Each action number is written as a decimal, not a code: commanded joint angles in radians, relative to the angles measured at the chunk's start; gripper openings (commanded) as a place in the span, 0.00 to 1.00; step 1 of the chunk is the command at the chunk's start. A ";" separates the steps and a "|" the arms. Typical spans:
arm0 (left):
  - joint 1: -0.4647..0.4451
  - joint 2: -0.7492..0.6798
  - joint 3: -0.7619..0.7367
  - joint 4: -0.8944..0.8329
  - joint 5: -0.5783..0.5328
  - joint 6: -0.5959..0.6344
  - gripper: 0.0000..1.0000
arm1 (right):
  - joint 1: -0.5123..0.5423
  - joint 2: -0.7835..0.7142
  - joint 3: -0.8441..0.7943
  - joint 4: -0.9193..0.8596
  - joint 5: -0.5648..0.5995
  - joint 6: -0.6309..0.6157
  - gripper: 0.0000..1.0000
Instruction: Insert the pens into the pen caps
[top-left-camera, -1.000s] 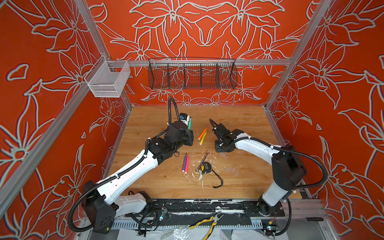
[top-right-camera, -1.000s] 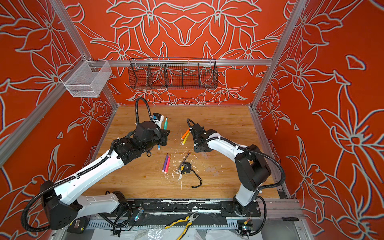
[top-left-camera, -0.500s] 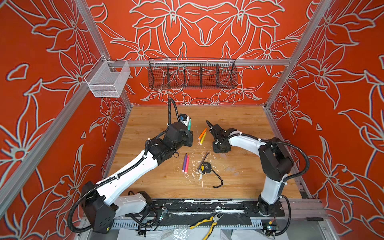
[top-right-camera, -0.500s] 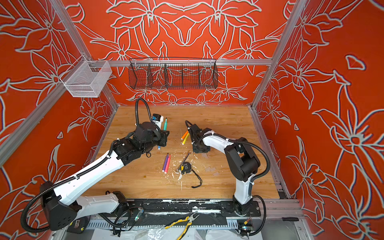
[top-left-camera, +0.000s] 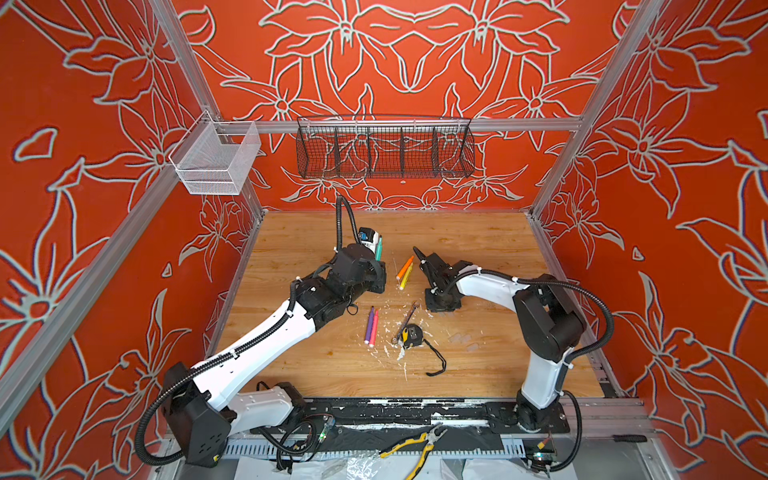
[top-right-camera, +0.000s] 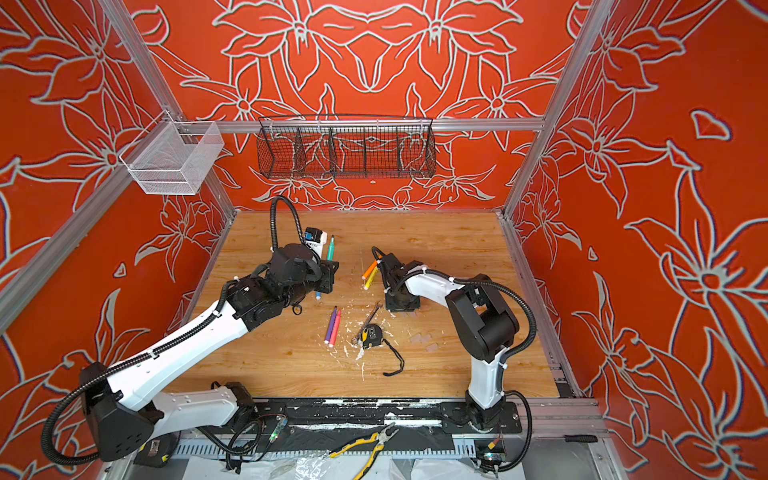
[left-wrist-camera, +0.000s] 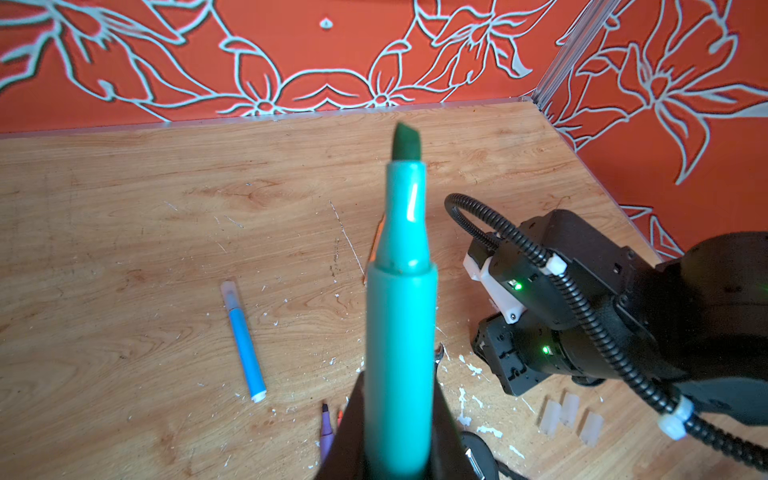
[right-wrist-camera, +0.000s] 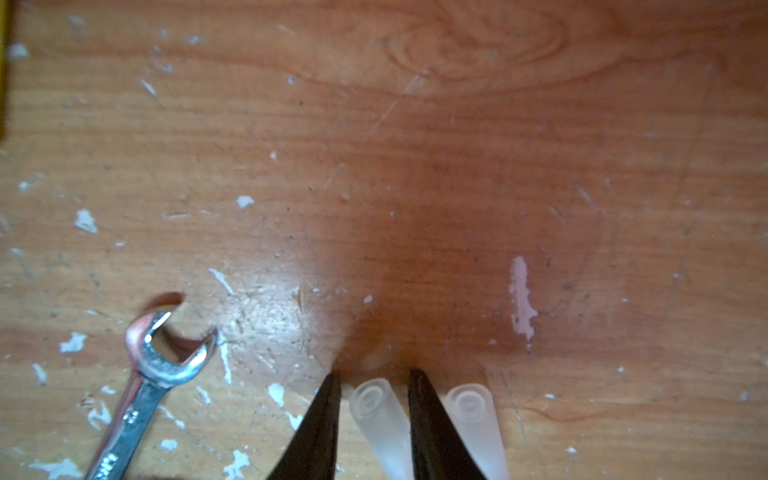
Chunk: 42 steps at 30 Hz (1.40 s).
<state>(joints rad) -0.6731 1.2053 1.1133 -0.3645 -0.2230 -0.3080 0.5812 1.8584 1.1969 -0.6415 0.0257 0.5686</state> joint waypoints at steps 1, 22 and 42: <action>0.007 -0.020 -0.004 0.012 0.001 0.001 0.00 | -0.006 -0.003 -0.040 -0.010 -0.012 0.026 0.31; 0.007 -0.018 -0.003 0.015 0.020 0.000 0.00 | 0.017 -0.026 -0.114 0.015 0.009 0.044 0.26; 0.007 -0.033 -0.017 0.044 0.108 0.023 0.00 | 0.020 -0.009 -0.113 0.014 0.057 0.051 0.31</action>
<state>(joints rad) -0.6727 1.1866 1.1027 -0.3420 -0.1326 -0.2939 0.5957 1.7985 1.1110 -0.6006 0.0559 0.6075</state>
